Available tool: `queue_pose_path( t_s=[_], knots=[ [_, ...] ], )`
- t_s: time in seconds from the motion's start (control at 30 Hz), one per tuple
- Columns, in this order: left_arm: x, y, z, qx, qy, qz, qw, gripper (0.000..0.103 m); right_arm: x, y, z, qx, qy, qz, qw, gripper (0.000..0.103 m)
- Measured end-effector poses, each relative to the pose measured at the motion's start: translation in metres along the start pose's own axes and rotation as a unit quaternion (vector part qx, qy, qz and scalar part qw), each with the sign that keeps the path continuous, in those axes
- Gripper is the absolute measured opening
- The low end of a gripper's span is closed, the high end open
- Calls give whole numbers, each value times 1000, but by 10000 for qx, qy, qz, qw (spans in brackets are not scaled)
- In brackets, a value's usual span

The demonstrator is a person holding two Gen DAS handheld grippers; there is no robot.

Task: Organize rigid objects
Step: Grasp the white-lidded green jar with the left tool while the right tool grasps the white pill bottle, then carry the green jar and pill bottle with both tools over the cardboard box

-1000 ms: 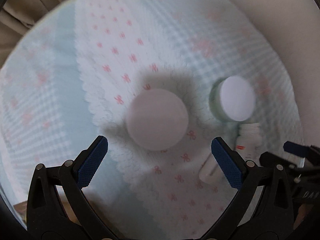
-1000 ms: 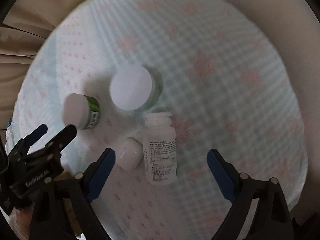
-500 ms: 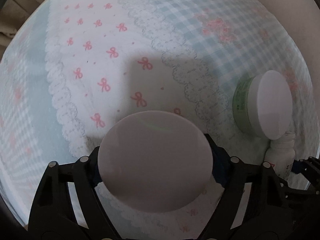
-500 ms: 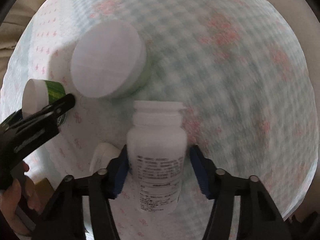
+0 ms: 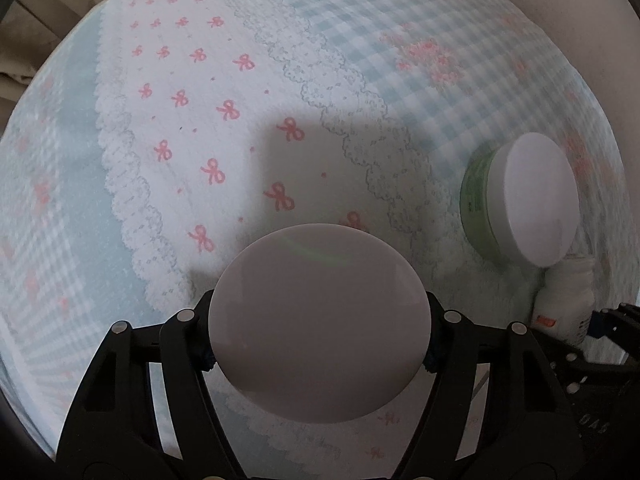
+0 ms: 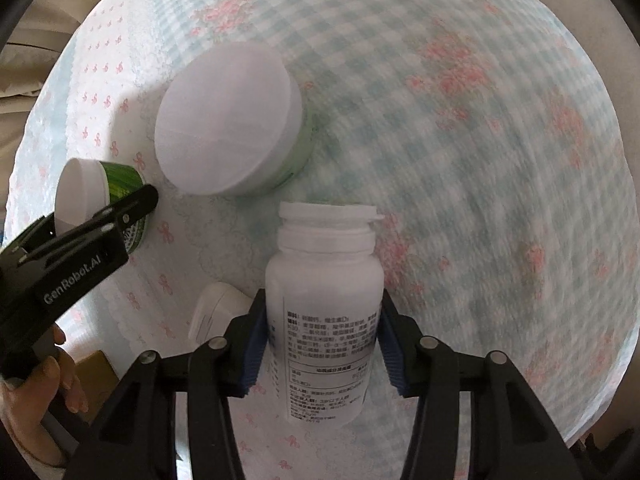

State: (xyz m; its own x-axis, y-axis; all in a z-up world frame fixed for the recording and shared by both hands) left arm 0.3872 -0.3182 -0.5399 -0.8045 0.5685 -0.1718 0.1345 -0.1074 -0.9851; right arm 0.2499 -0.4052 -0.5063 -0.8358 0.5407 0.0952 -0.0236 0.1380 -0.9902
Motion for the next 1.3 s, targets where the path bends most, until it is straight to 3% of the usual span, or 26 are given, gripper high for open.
queue_pose_path(
  t_s=[0.33, 0.6, 0.77, 0.97, 1.1, 1.3],
  knots=[
    [23, -67, 5, -65, -150, 384, 9991, 68, 10, -57, 23, -278, 188, 520, 9981, 46],
    [43, -178, 17, 27, -297, 1112, 9934, 68, 41, -149, 23, -448, -4, 1185, 9919, 46],
    [79, -263, 31, 87, -271, 1680, 9854, 68, 81, -211, 9, -617, -275, 1548, 9856, 46],
    [128, -339, 34, 19, -529, 2041, 9775, 68, 126, -274, -15, -840, -852, 1916, 9741, 46],
    [162, -369, 23, -87, -842, 2156, 9728, 68, 150, -302, -32, -1085, -1232, 2089, 9641, 46],
    [215, -389, -13, -249, -1446, 2086, 9669, 68, 181, -308, -60, -1458, -1563, 2072, 9547, 46]
  ],
)
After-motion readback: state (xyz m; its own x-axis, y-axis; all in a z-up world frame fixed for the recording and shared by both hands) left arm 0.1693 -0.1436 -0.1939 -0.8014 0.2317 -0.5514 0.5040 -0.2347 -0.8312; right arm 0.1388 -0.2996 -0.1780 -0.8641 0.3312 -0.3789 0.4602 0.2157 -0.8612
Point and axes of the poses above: each gripper's, at about its wrist camera, not at the fingertips, and y roughly the way its jaws point, z to its right, x to its underside, the point moved 6 cm from there along y, roughly the way its jaws point, and after that the axes turned 1 degree about y, right-handed, at the moved point
